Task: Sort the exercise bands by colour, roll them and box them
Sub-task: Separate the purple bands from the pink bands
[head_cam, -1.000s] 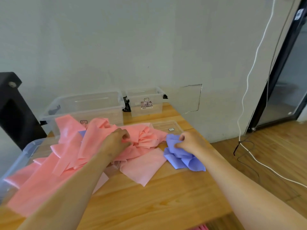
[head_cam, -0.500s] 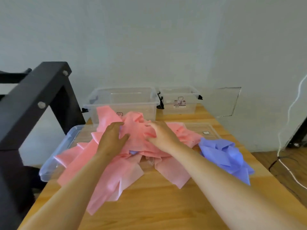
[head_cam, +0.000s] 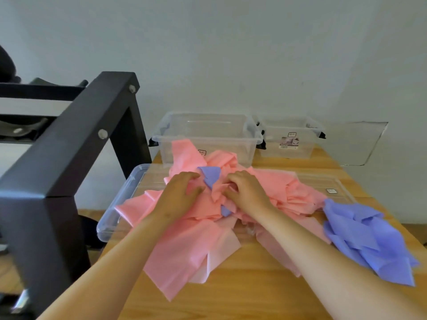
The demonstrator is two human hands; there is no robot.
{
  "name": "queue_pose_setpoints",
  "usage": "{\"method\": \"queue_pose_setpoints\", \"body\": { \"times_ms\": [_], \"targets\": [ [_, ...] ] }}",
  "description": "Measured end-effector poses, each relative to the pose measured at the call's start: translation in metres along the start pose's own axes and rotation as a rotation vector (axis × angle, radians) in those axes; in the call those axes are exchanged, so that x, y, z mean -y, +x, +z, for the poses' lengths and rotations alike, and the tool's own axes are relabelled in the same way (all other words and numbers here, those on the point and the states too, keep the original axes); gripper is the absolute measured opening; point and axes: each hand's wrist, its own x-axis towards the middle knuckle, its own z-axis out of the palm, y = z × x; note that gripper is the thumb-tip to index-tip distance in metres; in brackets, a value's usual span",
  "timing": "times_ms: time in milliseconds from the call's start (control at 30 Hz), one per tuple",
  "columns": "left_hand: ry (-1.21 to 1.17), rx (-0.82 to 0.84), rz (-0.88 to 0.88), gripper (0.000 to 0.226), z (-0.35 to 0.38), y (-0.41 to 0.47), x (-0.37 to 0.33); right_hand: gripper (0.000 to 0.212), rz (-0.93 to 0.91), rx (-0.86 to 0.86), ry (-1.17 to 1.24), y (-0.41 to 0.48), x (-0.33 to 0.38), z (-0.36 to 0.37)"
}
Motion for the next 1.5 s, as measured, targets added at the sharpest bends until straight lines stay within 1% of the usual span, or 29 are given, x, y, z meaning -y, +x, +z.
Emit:
{"method": "queue_pose_setpoints", "body": {
  "times_ms": [33,67,100,167,200,233,300,333,400,467,500,533,567,600,633,700,733,767,833,900,933,967,1033,1133,1200,1367,1500],
  "targets": [
    [0.005,-0.022,0.037,0.039,0.002,0.001,-0.001,0.009,-0.012,-0.029,-0.001,-0.003,-0.005,-0.005],
    [0.005,-0.038,0.072,0.037,0.003,0.002,-0.002,0.011,-0.018,-0.052,-0.008,-0.007,-0.011,-0.010],
    [0.001,-0.039,0.105,0.037,0.004,0.002,-0.004,0.013,-0.020,-0.074,-0.034,-0.012,-0.017,-0.016],
    [-0.007,-0.011,0.154,0.050,0.009,0.001,-0.008,0.017,0.005,-0.100,-0.143,-0.019,-0.035,-0.026],
    [-0.008,0.003,0.170,0.057,0.011,0.000,-0.010,0.019,0.059,-0.070,-0.204,-0.022,-0.044,-0.031],
    [-0.007,0.016,0.182,0.061,0.013,-0.001,-0.014,0.022,0.141,-0.002,-0.259,-0.025,-0.049,-0.036],
    [-0.002,0.043,0.196,0.060,0.018,-0.001,-0.020,0.030,0.254,0.109,-0.302,-0.027,-0.055,-0.042],
    [0.000,0.062,0.198,0.055,0.021,0.000,-0.022,0.034,0.265,0.105,-0.261,-0.027,-0.053,-0.042],
    [0.007,0.082,0.198,0.049,0.027,0.003,-0.022,0.041,0.242,-0.012,-0.102,-0.027,-0.039,-0.044],
    [0.019,0.082,0.176,0.051,0.030,0.007,-0.022,0.041,0.140,-0.150,0.039,-0.026,-0.021,-0.044],
    [0.037,0.081,0.171,0.053,0.030,0.009,-0.021,0.037,0.058,-0.166,0.088,-0.024,-0.013,-0.042],
    [0.055,0.090,0.160,0.052,0.031,0.011,-0.018,0.034,-0.020,-0.131,0.121,-0.023,-0.006,-0.038],
    [0.080,0.098,0.148,0.048,0.030,0.012,-0.018,0.033,-0.068,-0.056,0.147,-0.022,-0.002,-0.033],
    [0.097,0.109,0.131,0.040,0.030,0.014,-0.017,0.034,-0.075,0.039,0.162,-0.022,0.000,-0.027],
    [0.104,0.120,0.119,0.030,0.029,0.013,-0.016,0.036,-0.063,0.117,0.159,-0.022,0.000,-0.021],
    [0.086,0.108,0.103,0.013,0.026,0.012,-0.017,0.049,0.004,0.185,0.126,-0.025,-0.003,-0.013],
    [0.051,0.100,0.100,0.016,0.024,0.011,-0.018,0.055,0.049,0.183,0.127,-0.027,-0.004,-0.010],
    [-0.021,0.104,0.089,0.022,0.022,0.009,-0.021,0.057,0.084,0.161,0.152,-0.028,-0.004,-0.009],
    [-0.199,0.133,0.056,0.027,0.016,0.006,-0.030,0.046,0.119,0.092,0.232,-0.026,-0.002,-0.011],
    [-0.284,0.166,0.064,0.021,0.008,0.003,-0.044,0.026,0.121,0.029,0.298,-0.021,0.005,-0.018],
    [-0.305,0.163,0.082,0.016,0.005,0.003,-0.052,0.020,0.120,-0.004,0.324,-0.017,0.008,-0.022],
    [-0.325,0.144,0.097,0.010,0.003,0.004,-0.058,0.023,0.132,-0.030,0.362,-0.014,0.011,-0.027],
    [-0.386,0.072,0.097,0.011,0.001,0.007,-0.068,0.033,0.195,-0.076,0.481,-0.008,0.014,-0.040],
    [-0.407,-0.017,0.073,0.017,0.002,0.011,-0.079,0.022,0.285,-0.206,0.709,-0.001,0.018,-0.067],
    [-0.410,-0.052,0.070,0.020,0.005,0.012,-0.089,0.014,0.338,-0.295,0.814,0.003,0.022,-0.091],
    [-0.436,0.030,0.131,0.015,0.023,0.013,-0.111,0.013,0.334,-0.513,0.975,0.008,0.024,-0.152],
    [-0.487,0.097,0.141,0.016,0.043,0.014,-0.141,0.017,0.298,-0.583,1.004,-0.003,0.015,-0.181]
  ]
}}
